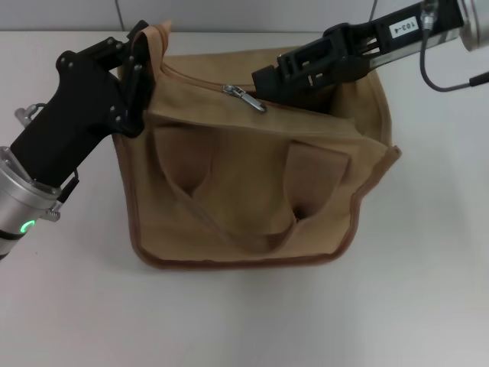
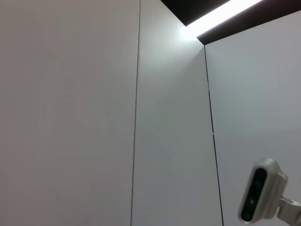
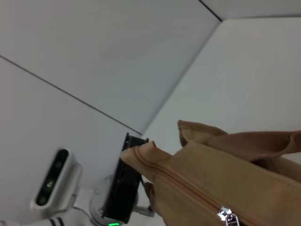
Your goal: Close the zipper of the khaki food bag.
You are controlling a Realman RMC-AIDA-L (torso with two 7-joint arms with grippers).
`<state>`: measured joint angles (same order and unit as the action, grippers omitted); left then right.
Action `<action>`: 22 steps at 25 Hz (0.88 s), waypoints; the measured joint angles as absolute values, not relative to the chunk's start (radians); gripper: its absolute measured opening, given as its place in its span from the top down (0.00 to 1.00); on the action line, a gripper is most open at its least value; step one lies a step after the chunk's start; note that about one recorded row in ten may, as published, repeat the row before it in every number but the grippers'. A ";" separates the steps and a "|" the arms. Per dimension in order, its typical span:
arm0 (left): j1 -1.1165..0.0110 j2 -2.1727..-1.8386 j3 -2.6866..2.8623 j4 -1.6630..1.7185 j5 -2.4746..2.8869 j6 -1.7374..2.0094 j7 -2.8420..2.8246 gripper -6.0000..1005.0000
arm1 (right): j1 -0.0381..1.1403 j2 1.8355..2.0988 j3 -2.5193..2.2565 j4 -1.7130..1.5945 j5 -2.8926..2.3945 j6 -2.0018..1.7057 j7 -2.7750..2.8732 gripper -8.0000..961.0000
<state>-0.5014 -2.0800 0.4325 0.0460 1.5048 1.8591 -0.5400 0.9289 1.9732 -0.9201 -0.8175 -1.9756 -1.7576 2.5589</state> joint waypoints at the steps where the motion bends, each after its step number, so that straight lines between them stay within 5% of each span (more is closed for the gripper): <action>1: -0.504 -2.080 0.433 0.046 1.505 1.859 -0.540 0.97 | 0.972 1.972 -0.924 -0.834 -2.033 -1.764 2.589 0.42; 22: -0.504 -2.080 0.433 0.046 1.505 1.859 -0.540 0.97 | 1.057 1.984 -0.925 -0.836 -2.119 -1.764 2.615 0.42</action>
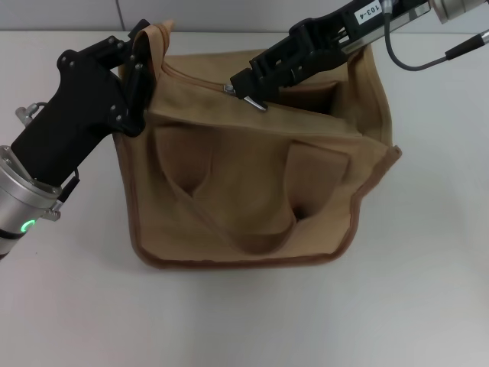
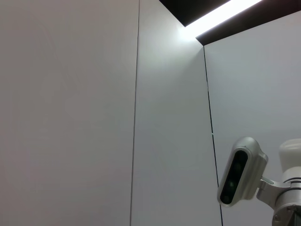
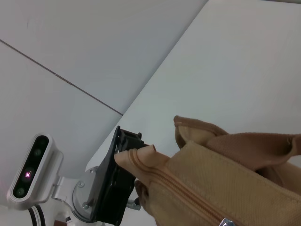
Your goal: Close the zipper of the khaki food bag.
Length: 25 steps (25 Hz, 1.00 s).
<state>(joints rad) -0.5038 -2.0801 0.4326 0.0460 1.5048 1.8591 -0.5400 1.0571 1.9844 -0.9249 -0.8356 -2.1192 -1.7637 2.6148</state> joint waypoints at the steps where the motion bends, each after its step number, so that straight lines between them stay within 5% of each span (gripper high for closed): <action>1: -0.504 -2.080 0.433 0.046 1.505 1.859 -0.540 0.97 | 1.057 1.984 -0.925 -0.836 -2.119 -1.764 2.615 0.42; 25: -0.503 -2.080 0.432 0.046 1.505 1.859 -0.540 0.97 | 1.055 2.004 -0.962 -0.830 -2.122 -1.755 2.603 0.43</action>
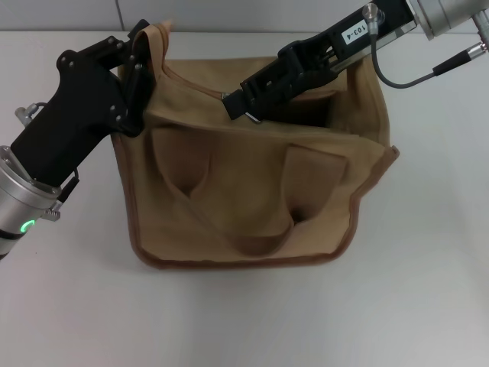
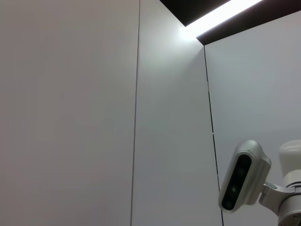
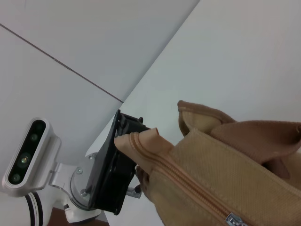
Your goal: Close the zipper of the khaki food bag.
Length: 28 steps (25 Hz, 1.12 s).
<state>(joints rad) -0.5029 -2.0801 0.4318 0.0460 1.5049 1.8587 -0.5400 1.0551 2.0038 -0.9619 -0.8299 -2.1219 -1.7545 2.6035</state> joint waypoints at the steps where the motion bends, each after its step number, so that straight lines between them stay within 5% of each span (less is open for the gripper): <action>1: -0.503 -2.080 0.432 0.046 1.505 1.859 -0.540 0.97 | 1.055 2.004 -0.962 -0.830 -2.121 -1.754 2.603 0.43; 9: -0.502 -2.080 0.429 0.046 1.505 1.858 -0.540 0.97 | 1.042 2.009 -0.959 -0.830 -2.117 -1.755 2.589 0.43; 19: -0.500 -2.080 0.430 0.046 1.505 1.857 -0.540 0.97 | 1.054 2.015 -0.955 -0.788 -2.109 -1.754 2.583 0.78; 28: -0.496 -2.080 0.432 0.046 1.505 1.856 -0.540 0.97 | 1.055 2.017 -0.952 -0.784 -2.104 -1.743 2.580 0.78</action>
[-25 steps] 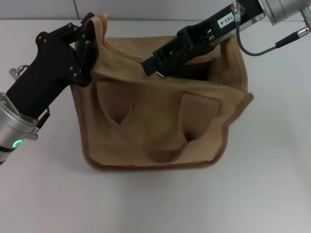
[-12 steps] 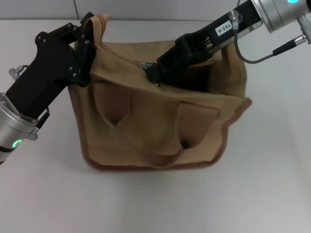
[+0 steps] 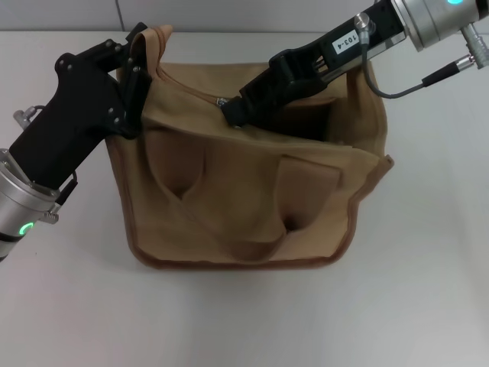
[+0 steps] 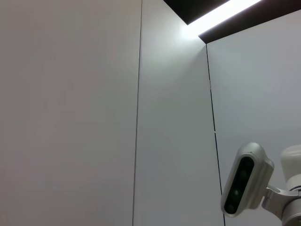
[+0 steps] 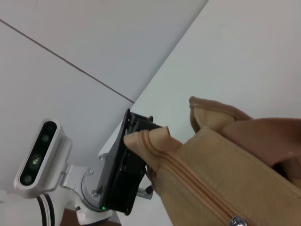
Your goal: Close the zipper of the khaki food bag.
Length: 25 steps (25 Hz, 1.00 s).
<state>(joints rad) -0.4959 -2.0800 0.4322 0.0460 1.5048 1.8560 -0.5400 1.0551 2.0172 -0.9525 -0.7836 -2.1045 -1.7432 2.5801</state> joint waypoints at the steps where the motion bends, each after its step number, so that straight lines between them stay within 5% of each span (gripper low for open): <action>1: -0.495 -2.080 0.432 0.046 1.505 1.856 -0.540 0.97 | 1.055 2.019 -0.952 -0.779 -2.104 -1.741 2.580 0.78; 25: -0.494 -2.080 0.437 0.038 1.505 1.856 -0.540 0.97 | 1.066 2.015 -0.942 -0.679 -2.056 -1.701 2.578 0.78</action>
<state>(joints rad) -0.4940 -2.0800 0.4374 0.0384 1.5047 1.8562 -0.5400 1.0657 2.0145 -0.9422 -0.6785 -2.0555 -1.7010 2.5777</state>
